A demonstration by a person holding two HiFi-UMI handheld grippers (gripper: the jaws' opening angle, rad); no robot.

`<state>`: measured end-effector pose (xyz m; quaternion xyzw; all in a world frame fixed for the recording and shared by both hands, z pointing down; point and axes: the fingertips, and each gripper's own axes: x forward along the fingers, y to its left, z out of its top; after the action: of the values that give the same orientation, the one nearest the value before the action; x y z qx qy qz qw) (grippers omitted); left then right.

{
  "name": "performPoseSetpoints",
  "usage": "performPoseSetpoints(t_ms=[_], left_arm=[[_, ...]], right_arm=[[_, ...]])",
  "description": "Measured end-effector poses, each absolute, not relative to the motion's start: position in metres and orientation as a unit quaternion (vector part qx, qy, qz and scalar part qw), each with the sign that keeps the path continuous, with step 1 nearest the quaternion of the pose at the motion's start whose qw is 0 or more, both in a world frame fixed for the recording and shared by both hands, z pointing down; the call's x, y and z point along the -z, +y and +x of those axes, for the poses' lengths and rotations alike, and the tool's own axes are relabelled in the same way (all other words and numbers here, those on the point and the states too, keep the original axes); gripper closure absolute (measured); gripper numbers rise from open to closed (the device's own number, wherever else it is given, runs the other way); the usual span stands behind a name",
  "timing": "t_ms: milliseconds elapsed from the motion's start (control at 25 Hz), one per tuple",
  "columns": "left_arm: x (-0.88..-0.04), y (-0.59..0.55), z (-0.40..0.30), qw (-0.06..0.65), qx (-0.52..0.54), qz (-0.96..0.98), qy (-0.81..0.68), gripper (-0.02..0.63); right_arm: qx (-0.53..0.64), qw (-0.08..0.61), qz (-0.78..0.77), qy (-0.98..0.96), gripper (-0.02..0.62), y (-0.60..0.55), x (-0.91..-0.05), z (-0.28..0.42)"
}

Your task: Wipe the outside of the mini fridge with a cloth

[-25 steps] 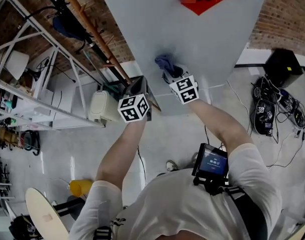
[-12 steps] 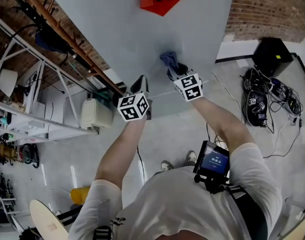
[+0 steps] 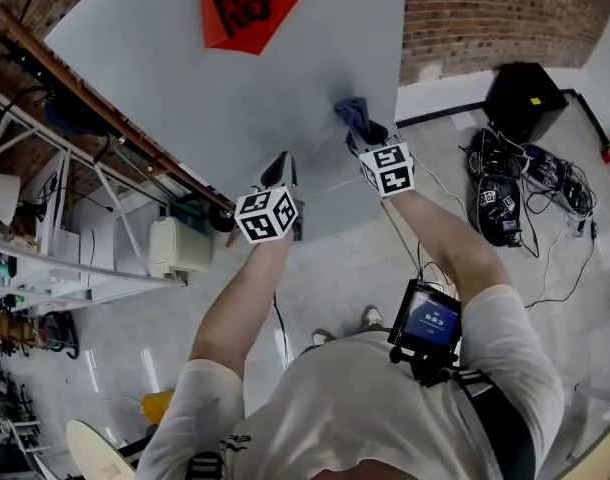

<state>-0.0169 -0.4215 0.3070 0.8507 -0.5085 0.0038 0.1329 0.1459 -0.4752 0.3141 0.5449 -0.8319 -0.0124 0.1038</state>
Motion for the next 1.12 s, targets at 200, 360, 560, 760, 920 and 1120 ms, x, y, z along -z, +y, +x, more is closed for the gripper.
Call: performPoseSetpoints(t_ms=[200, 360, 560, 760, 920, 1120], left_arm=[[-0.31, -0.43, 0.013, 0.137, -0.011, 0.853, -0.504, 0.603], [-0.312, -0.436, 0.029, 0.138, -0.014, 0.852, -0.505, 0.603], [-0.315, -0.441, 0.037, 0.14, -0.016, 0.849, -0.51, 0.603], [-0.32, -0.439, 0.033, 0.146, -0.015, 0.843, -0.517, 0.603], [-0.328, -0.426, 0.015, 0.155, -0.01, 0.836, -0.527, 0.603], [-0.344, -0.402, -0.03, 0.154, -0.014, 0.826, -0.542, 0.603]], right_arm=[[0.007, 0.104, 0.559, -0.822, 0.511, -0.486, -0.315, 0.19], [0.004, 0.108, 0.56, -0.822, 0.511, -0.493, -0.321, 0.212], [0.012, 0.108, 0.545, -0.832, 0.511, -0.496, -0.321, 0.214], [0.011, 0.104, 0.537, -0.837, 0.511, -0.493, -0.322, 0.212], [0.004, 0.106, 0.531, -0.841, 0.511, -0.479, -0.329, 0.2], [-0.003, 0.121, 0.507, -0.854, 0.511, -0.452, -0.348, 0.153]])
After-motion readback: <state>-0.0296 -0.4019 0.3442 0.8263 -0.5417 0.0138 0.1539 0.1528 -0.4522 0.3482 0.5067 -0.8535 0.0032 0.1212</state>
